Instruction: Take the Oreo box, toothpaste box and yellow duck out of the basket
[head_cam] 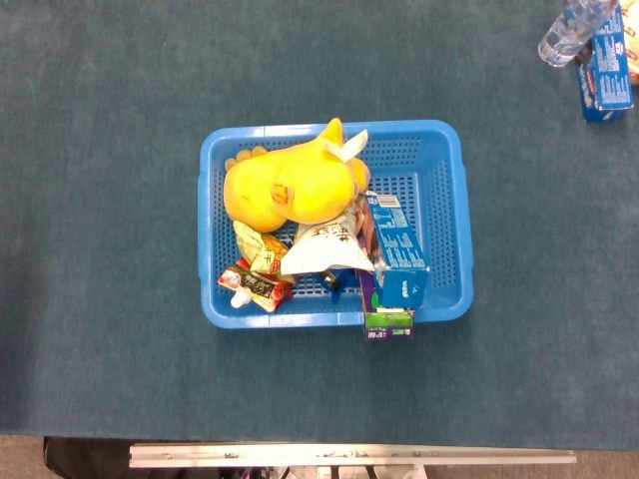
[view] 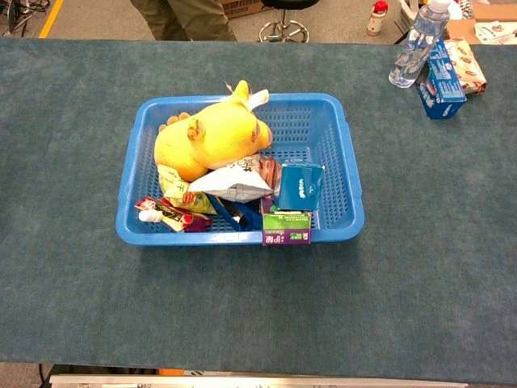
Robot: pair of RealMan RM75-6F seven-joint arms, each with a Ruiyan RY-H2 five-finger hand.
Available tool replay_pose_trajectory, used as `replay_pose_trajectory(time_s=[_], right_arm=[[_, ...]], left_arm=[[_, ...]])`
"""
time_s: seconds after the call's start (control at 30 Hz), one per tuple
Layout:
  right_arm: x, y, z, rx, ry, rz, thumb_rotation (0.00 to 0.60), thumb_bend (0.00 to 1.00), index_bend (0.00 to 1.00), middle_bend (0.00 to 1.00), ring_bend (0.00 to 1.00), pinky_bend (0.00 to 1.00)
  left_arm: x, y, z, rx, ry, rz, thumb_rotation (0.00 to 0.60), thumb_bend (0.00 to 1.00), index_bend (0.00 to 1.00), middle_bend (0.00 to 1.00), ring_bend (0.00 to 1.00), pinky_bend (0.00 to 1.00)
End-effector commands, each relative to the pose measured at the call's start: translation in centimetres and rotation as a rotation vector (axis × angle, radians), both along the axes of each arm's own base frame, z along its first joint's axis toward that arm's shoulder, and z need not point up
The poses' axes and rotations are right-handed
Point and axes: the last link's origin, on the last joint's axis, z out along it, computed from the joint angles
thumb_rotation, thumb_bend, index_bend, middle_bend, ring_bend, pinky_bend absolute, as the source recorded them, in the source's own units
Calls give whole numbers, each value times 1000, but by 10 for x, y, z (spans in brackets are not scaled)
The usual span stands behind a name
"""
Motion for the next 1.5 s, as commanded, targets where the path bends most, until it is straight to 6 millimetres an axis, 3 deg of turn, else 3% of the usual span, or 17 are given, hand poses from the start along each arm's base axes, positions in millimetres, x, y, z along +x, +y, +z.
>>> replay_pose_trajectory(time_s=[0.03,0.47,0.63,1.1,1.4,1.5], right_arm=[[0,0,0,-1,0,1,600,101,416,350,341,384],[9,2,-6,41,-41,26,600,101,416,350,341,384],[28,-1,-12,129,-100,96,600,101,416,350,341,384],[115,-50,-37,426,-107,348,600,101,416,350,341,398],[138,-61,-63,559,-46,478,600,98,416,350,340,398],[144,-64,-73,596,-4,530,600,56,416,348,333,399]], left_arm=[[0,-1,0,-2,3,2,600,358,313,307,286,507],[1,-1,0,0,-2,4,600,358,313,307,286,507],[-1,-2,2,5,3,14,600,358,313,307,286,507],[1,-12,8,48,17,38,600,358,313,307,286,507],[4,-17,11,68,24,34,600,358,313,307,285,507],[5,-18,12,73,23,33,600,358,313,307,285,507]])
